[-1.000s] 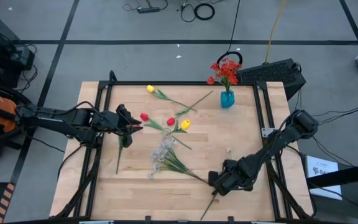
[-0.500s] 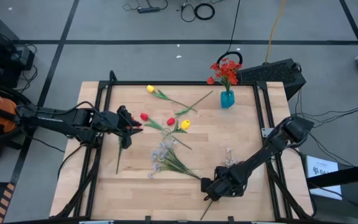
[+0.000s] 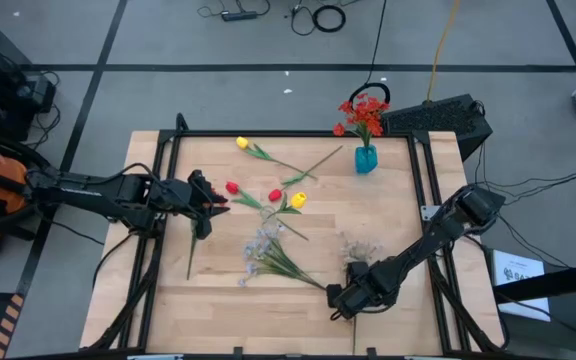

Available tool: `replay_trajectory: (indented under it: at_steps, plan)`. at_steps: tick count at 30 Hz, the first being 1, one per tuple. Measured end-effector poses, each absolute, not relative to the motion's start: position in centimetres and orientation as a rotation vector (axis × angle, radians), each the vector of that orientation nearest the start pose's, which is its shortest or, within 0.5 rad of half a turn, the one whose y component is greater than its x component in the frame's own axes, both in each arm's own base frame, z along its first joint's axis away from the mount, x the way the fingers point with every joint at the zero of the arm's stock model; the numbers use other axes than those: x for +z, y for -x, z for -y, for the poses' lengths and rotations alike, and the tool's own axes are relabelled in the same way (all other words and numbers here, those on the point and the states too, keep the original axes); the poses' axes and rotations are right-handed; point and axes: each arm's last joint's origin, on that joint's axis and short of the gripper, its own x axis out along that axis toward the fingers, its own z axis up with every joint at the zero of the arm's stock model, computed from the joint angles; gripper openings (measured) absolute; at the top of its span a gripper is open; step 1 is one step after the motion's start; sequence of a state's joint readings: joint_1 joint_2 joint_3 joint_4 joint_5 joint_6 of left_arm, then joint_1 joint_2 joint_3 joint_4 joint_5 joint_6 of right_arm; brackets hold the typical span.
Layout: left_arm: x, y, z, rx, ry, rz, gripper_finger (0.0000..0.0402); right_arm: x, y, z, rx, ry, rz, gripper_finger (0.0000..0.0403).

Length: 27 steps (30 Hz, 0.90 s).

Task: Sort flowers into vase by color
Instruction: Put the right white flowers into the transparent flower vase

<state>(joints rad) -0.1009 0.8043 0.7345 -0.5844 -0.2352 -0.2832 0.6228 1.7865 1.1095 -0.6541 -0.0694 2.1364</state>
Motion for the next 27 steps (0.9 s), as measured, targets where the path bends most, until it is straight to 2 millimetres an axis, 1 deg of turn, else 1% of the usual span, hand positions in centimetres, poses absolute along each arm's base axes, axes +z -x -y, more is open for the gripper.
replay_trajectory:
  at_steps: [2,4,8,10,11,13,14,18,20,23,27]
  plan:
    - [27.8,-16.1,1.0,0.219,0.163,-0.620,0.0116,17.6,-25.8,-18.6,-0.942,-1.323,-1.238,0.0014]
    - [27.8,-16.1,0.9,0.220,0.163,-0.621,0.0116,19.2,-24.6,-17.6,-0.959,-1.249,-1.231,0.0007]
    - [27.8,-16.1,0.9,0.245,0.154,-0.615,0.0116,22.1,-21.8,-15.6,-0.919,-1.036,-1.330,0.0005]
    - [27.8,-16.1,0.8,0.255,0.150,-0.613,0.0116,23.3,-20.7,-14.5,-0.933,-0.983,-1.364,0.0006]
    - [27.8,-16.1,0.8,0.265,0.146,-0.612,0.0116,23.8,-20.2,-14.0,-0.940,-0.947,-1.350,0.0006]
    - [27.8,-16.1,0.8,0.275,0.143,-0.609,0.0116,24.7,-19.6,-12.8,-0.964,-0.853,-1.250,0.0005]
    - [27.8,-16.1,0.8,0.277,0.146,-0.609,0.0116,25.2,-19.4,-12.3,-0.948,-0.804,-1.196,0.0003]
    - [27.9,-16.2,0.8,0.301,0.229,-0.591,0.0116,27.1,-19.6,-10.7,-0.731,-0.644,-1.027,0.0002]
    - [28.0,-16.3,0.8,0.309,0.267,-0.573,0.0116,27.7,-19.7,-9.7,-0.677,-0.570,-0.943,0.0002]
    - [28.3,-16.4,0.8,0.304,0.280,-0.538,0.0116,28.1,-19.6,-7.8,-0.609,-0.493,-0.818,0.0001]
    - [28.7,-16.7,0.8,0.321,0.286,-0.479,0.0116,27.3,-19.4,-5.1,-0.460,-0.466,-0.690,0.0001]
